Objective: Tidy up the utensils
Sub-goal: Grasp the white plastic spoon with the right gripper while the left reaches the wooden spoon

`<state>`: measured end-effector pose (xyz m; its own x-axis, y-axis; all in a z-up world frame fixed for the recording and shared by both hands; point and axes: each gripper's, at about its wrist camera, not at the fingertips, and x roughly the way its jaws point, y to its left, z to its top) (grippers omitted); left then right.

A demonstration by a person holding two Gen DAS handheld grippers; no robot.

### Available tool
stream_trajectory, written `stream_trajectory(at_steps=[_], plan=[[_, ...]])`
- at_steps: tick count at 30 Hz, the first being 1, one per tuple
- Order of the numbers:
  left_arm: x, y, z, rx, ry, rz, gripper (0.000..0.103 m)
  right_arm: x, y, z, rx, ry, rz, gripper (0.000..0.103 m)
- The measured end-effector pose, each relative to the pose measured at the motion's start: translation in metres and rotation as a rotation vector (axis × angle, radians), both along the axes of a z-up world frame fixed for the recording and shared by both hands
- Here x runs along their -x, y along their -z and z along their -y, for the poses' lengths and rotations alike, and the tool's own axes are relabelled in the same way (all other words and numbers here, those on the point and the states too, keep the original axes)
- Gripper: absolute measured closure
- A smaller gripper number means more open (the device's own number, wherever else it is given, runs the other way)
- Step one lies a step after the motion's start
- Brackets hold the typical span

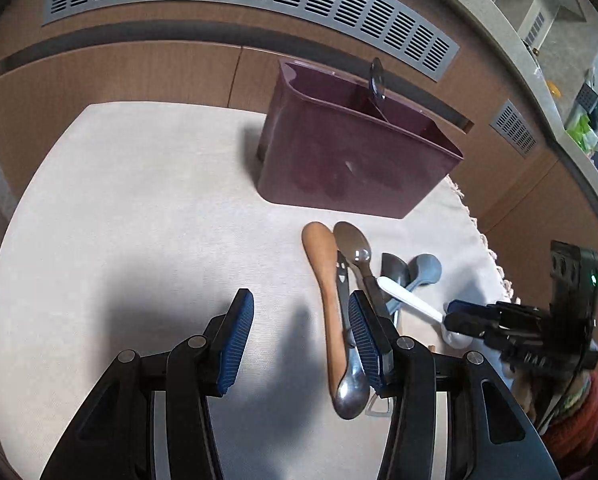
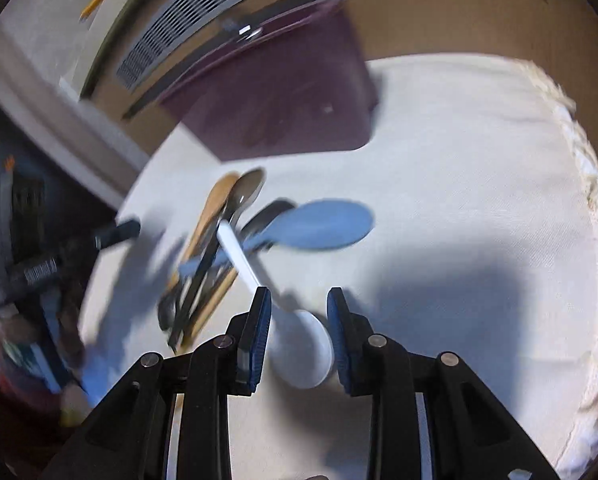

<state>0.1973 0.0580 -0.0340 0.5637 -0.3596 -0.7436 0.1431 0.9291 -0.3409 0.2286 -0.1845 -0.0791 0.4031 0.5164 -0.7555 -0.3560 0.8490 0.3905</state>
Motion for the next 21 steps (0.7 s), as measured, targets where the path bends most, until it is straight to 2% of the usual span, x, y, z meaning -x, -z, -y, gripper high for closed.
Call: stream_trajectory(at_steps=[2,6,9,15,16,17,18,21], plan=[[0.002,-0.001,-0.001,-0.007,0.005,0.008,0.053,0.011,-0.007,-0.020,0.083,-0.022,0.065,0.075],[0.004,0.004,-0.001,-0.021,0.003,0.002,0.053,0.016,-0.021,-0.047,0.204,-0.158,0.159,0.075],[0.003,0.007,-0.001,-0.033,-0.020,-0.008,0.053,0.008,-0.021,-0.061,0.271,-0.212,0.183,0.075],[-0.008,0.013,0.006,-0.077,-0.054,-0.048,0.053,-0.008,-0.009,-0.082,0.315,-0.230,0.163,0.076],[-0.011,0.013,0.009,-0.073,-0.046,-0.052,0.053,-0.007,-0.009,-0.082,0.314,-0.221,0.175,0.080],[-0.013,0.013,0.013,-0.071,-0.035,-0.050,0.053,-0.007,-0.011,-0.081,0.311,-0.204,0.190,0.092],[-0.016,0.012,0.018,-0.076,-0.027,-0.041,0.053,-0.006,-0.014,-0.078,0.309,-0.182,0.196,0.095],[-0.028,0.011,0.039,-0.154,-0.019,-0.012,0.053,-0.001,-0.024,-0.055,0.240,-0.100,0.193,0.095]])
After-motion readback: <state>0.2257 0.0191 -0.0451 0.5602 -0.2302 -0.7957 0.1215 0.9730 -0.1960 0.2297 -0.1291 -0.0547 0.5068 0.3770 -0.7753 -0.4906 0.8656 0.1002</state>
